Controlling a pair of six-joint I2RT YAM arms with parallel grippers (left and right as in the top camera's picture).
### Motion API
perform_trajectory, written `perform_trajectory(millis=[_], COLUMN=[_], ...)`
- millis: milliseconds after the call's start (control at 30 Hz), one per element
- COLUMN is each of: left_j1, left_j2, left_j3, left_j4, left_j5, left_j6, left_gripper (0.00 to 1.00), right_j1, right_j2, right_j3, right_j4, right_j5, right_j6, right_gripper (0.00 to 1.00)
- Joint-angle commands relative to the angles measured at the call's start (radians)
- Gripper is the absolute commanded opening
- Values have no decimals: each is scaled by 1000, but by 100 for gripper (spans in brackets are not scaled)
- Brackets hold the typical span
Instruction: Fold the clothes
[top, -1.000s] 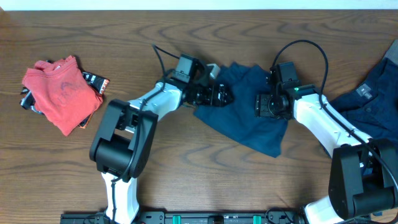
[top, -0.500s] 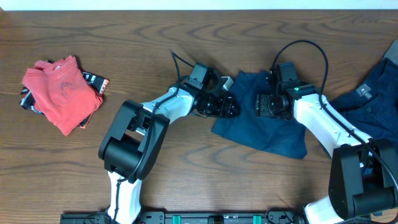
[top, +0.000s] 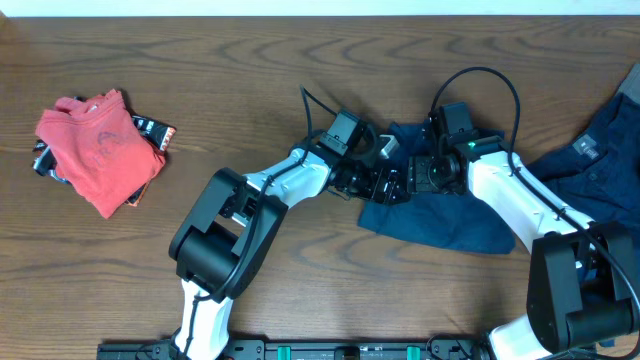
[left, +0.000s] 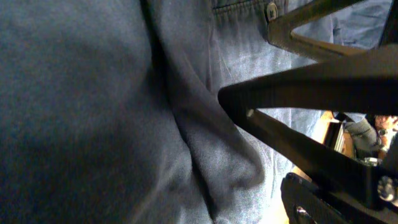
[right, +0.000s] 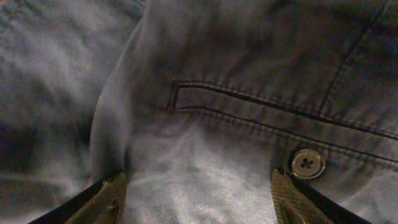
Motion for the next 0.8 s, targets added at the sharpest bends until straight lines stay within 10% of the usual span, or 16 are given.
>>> perform_trajectory(millis=[0,500,767], left_j1=[-50,-119,-129], left_j2=[19,19,19], left_j3=[-9,-33,-34], left_j4=[-14,-14,-13], left_j5=[-43,-173,-219], left_j6=[2,-2,-2], left_gripper=[84,76,27], right_j1=[36,-81,-186], right_j2=[18,-110,-192], right_j3=[-14,147,178], right_j4=[-3,-138,-250], right_j5=[-27,105,111], right_j6=[-8,-1,-2], right_gripper=[73,73,73])
